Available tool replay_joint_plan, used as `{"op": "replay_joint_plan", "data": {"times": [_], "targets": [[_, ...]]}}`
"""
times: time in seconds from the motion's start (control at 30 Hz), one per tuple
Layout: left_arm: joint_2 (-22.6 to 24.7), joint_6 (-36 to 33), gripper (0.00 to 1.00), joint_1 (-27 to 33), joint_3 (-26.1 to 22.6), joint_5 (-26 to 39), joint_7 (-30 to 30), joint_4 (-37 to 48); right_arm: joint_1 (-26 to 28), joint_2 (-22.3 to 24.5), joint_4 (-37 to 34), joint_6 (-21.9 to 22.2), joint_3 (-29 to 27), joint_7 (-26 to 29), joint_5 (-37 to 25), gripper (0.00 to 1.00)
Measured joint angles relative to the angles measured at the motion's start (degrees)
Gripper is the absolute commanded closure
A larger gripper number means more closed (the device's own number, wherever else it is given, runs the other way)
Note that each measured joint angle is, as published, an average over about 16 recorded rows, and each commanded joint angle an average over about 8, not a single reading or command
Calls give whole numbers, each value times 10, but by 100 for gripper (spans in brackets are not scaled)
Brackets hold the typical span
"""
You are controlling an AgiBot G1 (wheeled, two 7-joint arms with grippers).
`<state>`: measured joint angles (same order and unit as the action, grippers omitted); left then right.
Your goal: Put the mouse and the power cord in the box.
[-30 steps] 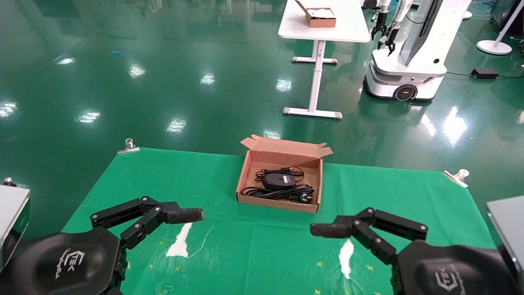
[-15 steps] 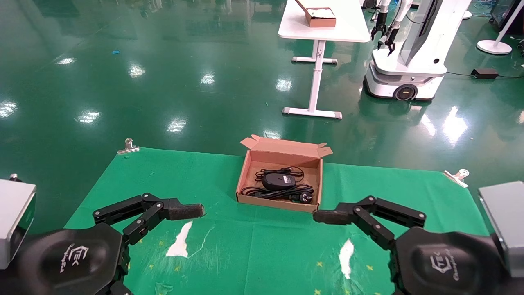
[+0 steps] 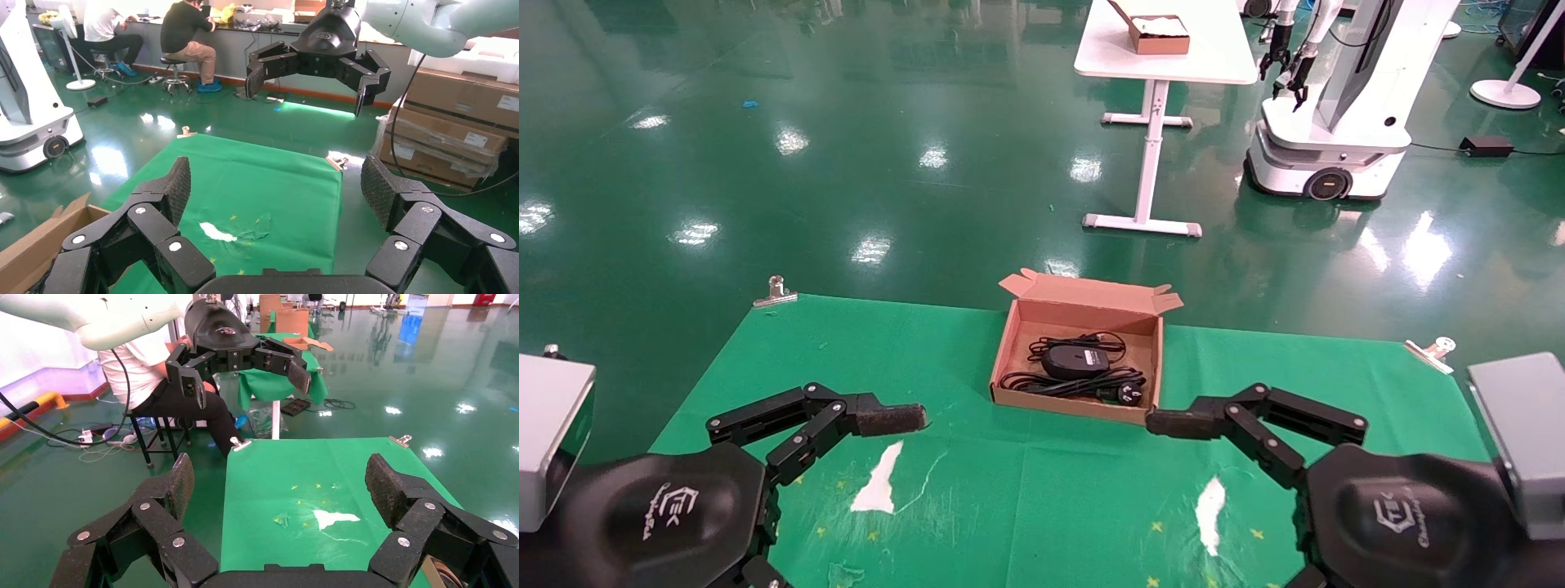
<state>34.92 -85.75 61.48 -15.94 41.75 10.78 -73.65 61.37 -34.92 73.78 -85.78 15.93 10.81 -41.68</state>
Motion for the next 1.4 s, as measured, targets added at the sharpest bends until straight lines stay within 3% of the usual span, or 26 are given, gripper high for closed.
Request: {"op": "replay_joint_plan", "data": {"times": [1.4], "targets": [[1, 1, 0, 1, -1, 1, 0, 1, 2, -1, -3, 2, 1, -1, -2, 0]]}}
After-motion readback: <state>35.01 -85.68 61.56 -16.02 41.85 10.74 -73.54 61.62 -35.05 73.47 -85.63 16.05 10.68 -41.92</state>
